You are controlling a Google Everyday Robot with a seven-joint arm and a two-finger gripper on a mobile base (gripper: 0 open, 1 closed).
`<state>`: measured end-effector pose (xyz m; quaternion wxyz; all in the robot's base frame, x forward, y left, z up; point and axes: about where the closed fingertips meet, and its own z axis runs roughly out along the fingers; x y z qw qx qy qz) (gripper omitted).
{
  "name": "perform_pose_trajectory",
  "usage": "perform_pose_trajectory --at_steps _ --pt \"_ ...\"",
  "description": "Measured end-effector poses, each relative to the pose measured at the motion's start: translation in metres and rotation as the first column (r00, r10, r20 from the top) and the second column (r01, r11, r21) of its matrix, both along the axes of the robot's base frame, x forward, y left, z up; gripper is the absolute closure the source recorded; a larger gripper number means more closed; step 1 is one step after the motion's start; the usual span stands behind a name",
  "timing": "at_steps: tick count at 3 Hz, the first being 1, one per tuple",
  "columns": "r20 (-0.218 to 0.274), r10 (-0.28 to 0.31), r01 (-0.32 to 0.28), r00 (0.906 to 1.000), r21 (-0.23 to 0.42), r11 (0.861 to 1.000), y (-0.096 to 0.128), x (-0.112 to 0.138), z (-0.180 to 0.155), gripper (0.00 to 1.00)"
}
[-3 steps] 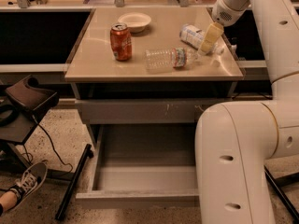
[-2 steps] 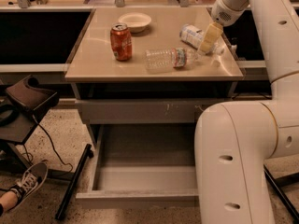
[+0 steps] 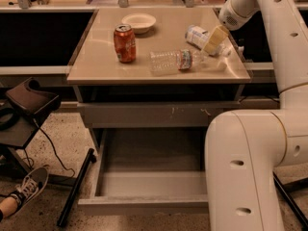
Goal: Place blue plastic bottle into middle drawer
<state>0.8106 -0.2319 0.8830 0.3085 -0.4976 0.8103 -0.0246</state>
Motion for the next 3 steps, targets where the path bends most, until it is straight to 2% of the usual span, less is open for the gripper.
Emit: perform_pose_trajectory --at_steps 1,2,3 --pt "0.046 -0.029 0.026 0.9985 0.057 0.998 -0.004 0.015 -0.006 0.00" --pt "0.048 -0.079 0.074 0.9957 0.096 0.993 -0.013 0.024 -0.018 0.00" --pt "-0.013 -0.150 0.150 0.9886 0.153 0.977 -0.031 0.025 -0.053 0.00"
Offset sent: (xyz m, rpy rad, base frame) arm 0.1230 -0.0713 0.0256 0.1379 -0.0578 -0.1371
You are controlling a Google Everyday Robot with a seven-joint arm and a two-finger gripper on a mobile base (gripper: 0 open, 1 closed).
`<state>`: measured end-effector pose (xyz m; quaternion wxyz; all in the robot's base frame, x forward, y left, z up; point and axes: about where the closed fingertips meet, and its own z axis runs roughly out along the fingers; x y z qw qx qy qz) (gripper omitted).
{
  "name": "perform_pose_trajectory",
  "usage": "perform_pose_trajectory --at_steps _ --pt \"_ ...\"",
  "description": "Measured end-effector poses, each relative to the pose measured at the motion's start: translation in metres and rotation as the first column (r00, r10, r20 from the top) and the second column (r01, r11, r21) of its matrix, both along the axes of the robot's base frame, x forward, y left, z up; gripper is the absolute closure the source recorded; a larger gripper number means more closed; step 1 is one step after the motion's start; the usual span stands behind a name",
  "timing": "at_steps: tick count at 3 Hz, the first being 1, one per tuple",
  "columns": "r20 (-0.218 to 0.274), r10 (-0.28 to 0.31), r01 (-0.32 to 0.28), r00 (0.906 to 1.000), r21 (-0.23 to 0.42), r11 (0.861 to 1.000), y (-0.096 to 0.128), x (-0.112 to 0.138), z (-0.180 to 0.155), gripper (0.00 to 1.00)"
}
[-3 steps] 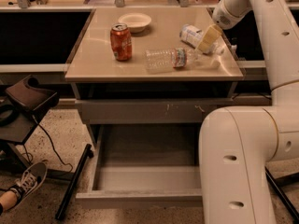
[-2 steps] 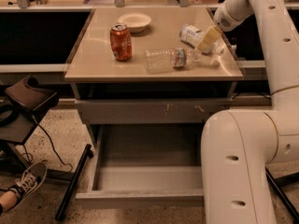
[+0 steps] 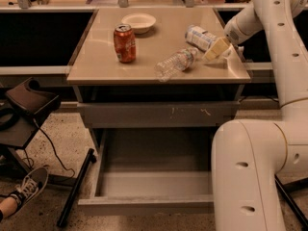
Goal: Place blue plastic bottle into middle drawer
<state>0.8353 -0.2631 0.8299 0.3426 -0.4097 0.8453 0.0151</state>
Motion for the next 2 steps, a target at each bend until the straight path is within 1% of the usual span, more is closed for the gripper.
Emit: perform_pose_trajectory --at_steps 1,2 --pt "0.000 0.000 0.000 1.0000 0.000 1.000 0.0000 0.0000 -0.0002 0.00" --pt "0.000 0.000 0.000 1.0000 0.000 1.000 0.0000 0.0000 -0.0002 0.19"
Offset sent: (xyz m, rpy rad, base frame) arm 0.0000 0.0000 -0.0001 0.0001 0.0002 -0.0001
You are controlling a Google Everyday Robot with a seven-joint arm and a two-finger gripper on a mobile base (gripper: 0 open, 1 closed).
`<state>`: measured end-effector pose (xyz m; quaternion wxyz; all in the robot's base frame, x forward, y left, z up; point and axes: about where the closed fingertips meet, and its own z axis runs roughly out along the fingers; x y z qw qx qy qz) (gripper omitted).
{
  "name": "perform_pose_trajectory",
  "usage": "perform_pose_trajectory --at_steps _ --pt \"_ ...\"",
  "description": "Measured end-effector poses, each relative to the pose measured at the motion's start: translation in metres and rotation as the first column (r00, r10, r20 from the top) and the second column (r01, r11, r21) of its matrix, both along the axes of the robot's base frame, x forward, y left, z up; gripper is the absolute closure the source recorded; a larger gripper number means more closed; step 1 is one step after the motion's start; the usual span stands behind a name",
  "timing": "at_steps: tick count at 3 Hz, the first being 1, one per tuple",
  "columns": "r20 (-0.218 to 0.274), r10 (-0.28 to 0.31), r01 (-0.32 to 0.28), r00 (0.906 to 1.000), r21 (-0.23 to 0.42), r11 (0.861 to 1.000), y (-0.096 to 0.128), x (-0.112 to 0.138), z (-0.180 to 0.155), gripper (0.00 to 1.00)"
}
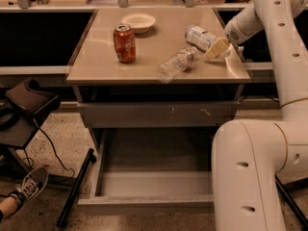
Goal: Place blue plastic bottle into middle drawer
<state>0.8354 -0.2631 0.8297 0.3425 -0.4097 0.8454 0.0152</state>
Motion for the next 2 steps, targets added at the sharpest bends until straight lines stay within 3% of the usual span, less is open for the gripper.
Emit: perform_pose_trajectory --at_steps 2 --pt "-0.001 0.000 0.000 1.0000 -0.001 1.000 0.0003 0.0000 -0.0001 0.65"
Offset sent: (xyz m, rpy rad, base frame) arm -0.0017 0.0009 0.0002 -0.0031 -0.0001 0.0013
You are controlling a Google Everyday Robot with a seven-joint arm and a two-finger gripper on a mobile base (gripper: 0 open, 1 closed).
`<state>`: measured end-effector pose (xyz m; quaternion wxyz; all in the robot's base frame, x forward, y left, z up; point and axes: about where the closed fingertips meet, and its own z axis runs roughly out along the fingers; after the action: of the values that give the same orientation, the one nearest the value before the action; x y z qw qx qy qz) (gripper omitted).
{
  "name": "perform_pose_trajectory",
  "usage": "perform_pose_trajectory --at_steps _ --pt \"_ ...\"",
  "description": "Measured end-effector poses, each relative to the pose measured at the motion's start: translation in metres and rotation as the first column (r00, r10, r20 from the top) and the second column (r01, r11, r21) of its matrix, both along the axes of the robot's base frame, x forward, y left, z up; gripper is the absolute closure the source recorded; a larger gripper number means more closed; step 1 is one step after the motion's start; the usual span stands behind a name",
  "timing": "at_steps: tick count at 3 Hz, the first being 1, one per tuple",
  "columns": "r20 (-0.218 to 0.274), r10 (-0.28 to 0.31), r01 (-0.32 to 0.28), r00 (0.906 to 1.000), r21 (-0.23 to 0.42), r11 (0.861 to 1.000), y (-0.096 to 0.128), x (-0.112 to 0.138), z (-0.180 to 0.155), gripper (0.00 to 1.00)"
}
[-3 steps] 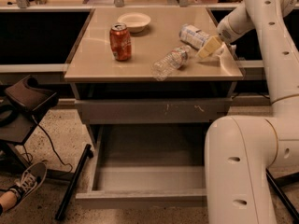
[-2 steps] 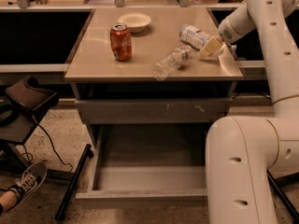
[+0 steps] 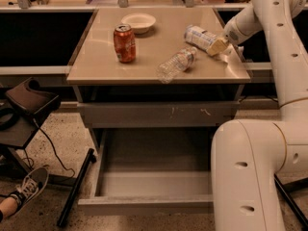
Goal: Place blue plastic bottle into middle drawer
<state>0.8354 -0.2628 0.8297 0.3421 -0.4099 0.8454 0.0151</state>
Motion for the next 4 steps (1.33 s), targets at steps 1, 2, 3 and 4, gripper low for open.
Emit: perform_pose_trajectory --at_steps 1,2,3,4 --pt "-0.003 -0.007 0.007 1.0000 -0.046 0.999 0.005 -0.005 0.022 0.88" --pt "0.025 0.006 -0.003 0.9997 -0.111 0.994 0.034 -0.013 0.077 1.00" --pt "0.013 0.011 -0.009 0.9998 -0.136 0.991 0.057 -0.037 0.124 1.00" --pt "-0.014 -0.007 0.004 0.9999 -0.177 0.984 0.065 -0.069 0.158 1.00"
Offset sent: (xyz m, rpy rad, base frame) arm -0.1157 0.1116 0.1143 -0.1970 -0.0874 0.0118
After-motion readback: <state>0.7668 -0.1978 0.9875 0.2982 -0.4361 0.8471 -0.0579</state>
